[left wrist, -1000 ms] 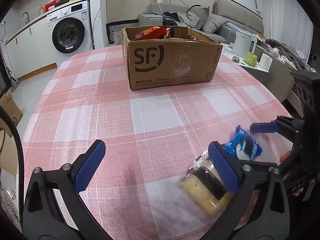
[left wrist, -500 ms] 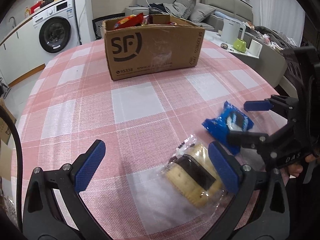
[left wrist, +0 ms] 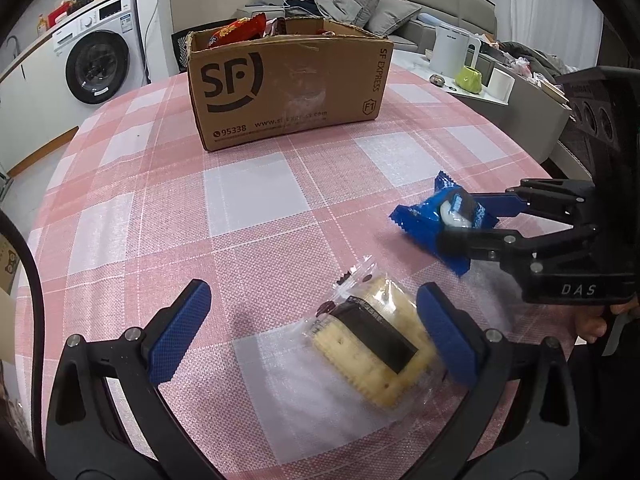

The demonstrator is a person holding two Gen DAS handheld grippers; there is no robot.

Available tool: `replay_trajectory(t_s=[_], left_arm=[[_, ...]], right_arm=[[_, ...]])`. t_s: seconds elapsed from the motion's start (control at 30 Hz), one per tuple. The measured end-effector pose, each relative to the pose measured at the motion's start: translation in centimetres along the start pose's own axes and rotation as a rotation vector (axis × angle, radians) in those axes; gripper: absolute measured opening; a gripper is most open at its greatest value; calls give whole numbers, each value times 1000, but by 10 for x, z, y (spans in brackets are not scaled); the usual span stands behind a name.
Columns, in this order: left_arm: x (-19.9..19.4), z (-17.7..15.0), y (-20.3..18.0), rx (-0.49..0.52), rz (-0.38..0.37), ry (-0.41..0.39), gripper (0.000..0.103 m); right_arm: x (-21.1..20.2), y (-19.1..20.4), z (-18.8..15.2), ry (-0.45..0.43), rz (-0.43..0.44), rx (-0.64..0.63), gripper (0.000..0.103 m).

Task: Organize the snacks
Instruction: 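Close the right tool on the blue Oreo pack while the left tool grasps the clear cracker pack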

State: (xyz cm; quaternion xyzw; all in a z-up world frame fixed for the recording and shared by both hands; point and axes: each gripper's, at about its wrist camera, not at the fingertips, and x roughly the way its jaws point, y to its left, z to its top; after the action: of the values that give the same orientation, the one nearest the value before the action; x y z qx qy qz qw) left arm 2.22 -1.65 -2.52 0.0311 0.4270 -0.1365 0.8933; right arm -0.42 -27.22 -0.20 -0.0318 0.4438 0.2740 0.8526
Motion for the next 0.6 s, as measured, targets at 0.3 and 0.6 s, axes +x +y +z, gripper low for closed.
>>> replay_trajectory(t_s=[0.3,0.6], left_arm=[[1,-6,-9,27,-53,22,102],[3,-16,-25,110,-113,69,102]], right_arm=[[-11,-1,-1,-25,16,12,49],[-11,-2,-4,-17,17,16,49]])
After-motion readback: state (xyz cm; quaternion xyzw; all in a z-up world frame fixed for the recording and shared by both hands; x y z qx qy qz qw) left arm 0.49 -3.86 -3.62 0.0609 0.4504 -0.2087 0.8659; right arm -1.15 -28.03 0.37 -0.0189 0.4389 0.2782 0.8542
